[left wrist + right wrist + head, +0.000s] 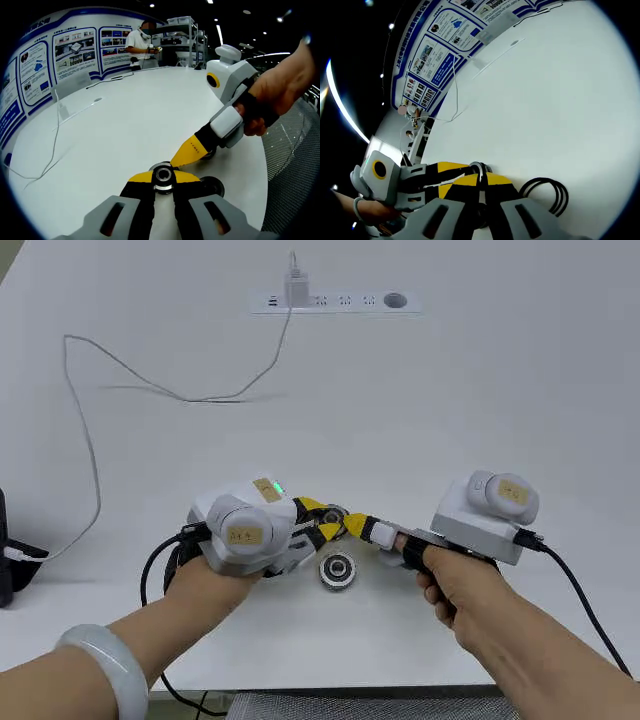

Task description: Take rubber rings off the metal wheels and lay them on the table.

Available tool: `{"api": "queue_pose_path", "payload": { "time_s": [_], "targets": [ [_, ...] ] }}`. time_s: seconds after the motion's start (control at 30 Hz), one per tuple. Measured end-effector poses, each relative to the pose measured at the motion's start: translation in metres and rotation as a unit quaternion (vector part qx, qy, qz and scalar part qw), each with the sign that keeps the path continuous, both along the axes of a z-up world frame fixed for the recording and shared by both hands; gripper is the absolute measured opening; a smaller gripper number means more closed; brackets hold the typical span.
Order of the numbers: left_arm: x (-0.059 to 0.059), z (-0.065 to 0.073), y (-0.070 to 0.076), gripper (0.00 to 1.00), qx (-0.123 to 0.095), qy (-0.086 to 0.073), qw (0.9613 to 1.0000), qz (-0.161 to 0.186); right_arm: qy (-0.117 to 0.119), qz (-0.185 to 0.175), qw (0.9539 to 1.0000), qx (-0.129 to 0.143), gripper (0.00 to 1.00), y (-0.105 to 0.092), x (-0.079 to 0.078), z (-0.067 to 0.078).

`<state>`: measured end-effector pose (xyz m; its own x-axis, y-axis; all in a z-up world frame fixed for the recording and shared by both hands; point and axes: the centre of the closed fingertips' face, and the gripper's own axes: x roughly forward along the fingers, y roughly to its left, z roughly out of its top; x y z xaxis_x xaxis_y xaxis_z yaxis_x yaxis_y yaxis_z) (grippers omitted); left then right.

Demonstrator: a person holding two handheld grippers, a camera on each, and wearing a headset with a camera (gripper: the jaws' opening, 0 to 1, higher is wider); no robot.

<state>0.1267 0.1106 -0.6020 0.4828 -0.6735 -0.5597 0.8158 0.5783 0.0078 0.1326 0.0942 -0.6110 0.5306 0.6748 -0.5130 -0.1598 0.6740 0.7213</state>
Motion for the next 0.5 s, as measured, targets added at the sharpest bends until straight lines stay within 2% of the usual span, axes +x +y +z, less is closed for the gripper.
{"api": "queue_pose_path", "payload": {
  "time_s": [0.5],
  "targets": [
    [-0.0001, 0.0005, 0.0000, 0.14, 0.000, 0.000, 1.0000, 0.000, -0.005, 0.004, 0.9999, -0.008, 0.02, -0.0014, 0.0012, 0.0017]
  ]
}}
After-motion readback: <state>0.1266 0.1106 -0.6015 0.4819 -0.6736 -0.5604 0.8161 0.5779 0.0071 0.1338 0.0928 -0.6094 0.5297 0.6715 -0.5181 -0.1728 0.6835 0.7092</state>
